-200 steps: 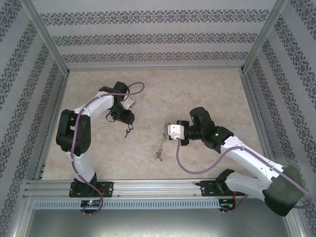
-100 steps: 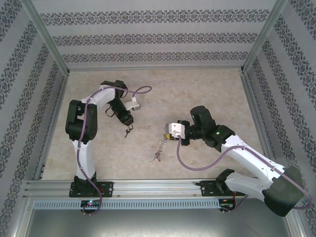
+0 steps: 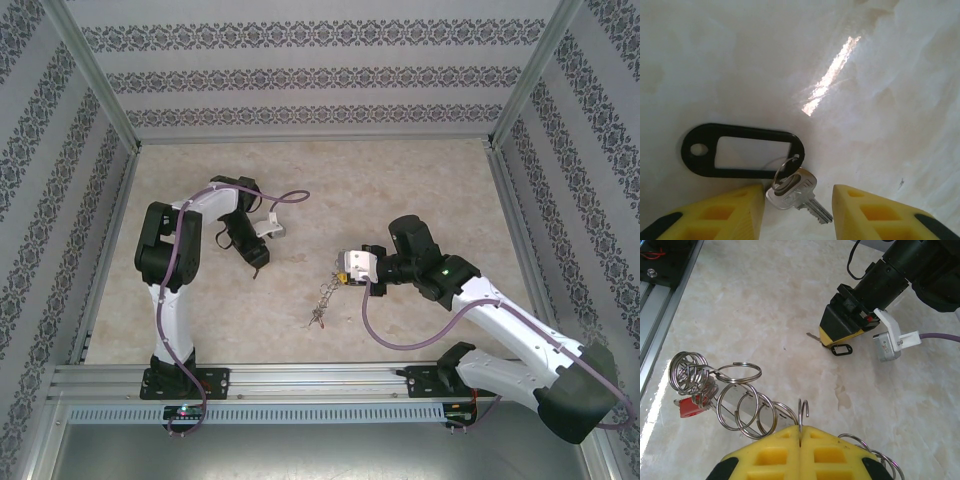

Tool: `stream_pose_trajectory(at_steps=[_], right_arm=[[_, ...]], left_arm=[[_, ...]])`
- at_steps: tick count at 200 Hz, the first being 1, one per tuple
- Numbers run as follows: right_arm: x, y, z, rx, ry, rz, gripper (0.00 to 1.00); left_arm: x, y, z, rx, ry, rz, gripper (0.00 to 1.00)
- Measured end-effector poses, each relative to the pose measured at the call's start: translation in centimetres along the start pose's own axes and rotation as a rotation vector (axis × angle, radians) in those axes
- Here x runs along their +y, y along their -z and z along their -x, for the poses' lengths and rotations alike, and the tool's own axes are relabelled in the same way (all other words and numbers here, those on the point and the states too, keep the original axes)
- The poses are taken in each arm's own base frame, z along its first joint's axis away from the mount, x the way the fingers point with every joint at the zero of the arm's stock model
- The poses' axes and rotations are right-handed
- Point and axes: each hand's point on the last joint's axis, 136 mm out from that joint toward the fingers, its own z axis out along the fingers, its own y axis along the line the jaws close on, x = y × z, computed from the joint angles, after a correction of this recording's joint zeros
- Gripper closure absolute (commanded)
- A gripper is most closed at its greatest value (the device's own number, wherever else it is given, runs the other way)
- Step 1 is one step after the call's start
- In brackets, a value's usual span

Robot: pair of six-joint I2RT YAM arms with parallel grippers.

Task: Put the keys on the keyring

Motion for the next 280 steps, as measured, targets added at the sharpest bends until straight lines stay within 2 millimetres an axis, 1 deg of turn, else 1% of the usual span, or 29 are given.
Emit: stream_pose_trajectory(at_steps=[42, 61, 77, 97, 115, 155, 176, 187, 249, 263, 280], right_arm=[[0.2, 0.0, -0.2, 0.008, -0.006, 0.009, 1.0], [0.3, 0.0, -0.3, 0.011, -0.006, 0.012, 1.0], [0.4, 0.0, -0.4, 0.016, -0.001, 0.016, 1.0], [0.5, 0.0, -0.5, 0.018, 0.006, 0.02, 1.0], [0.5, 0.0, -0.5, 0.019, 0.007, 0.02, 1.0], [0.5, 0.0, -0.5, 0.018, 0.007, 0.02, 1.0], [0.5, 0.0, -0.5, 0.018, 0.007, 0.02, 1.0], [0.5, 0.0, -0.5, 0.019, 0.007, 0.019, 1.0], [0.3, 0.4, -0.4, 0.021, 0.003, 0.003, 1.0], [0.0, 0.6, -0.6, 0.025, -0.021, -0.009, 1.0], [-0.4, 0.8, -0.9, 0.027, -0.069, -0.022, 1.0]], left_arm=[[0.2, -0.1, 0.1, 0.001, 0.02, 0.017, 0.64], [0.1, -0.1, 0.3, 0.006, 0.024, 0.026, 0.72], [-0.4, -0.5, 1.1, 0.002, 0.011, 0.031, 0.77], [-1.2, -0.9, 2.1, -0.008, -0.013, 0.035, 0.87], [-1.5, -1.2, 2.7, -0.013, -0.024, 0.041, 0.88], [-1.2, -0.9, 3.4, -0.036, -0.026, 0.056, 0.89], [-1.4, -0.9, 3.8, -0.056, -0.032, 0.045, 0.95], [-1.7, -0.7, 4.0, -0.074, -0.037, 0.034, 1.0], [-3.0, 0.1, 4.2, -0.148, -0.058, 0.019, 1.0], [-3.7, 1.0, 4.3, -0.18, -0.072, 0.015, 1.0], [-4.8, 2.9, 5.1, -0.25, -0.097, 0.006, 1.0]])
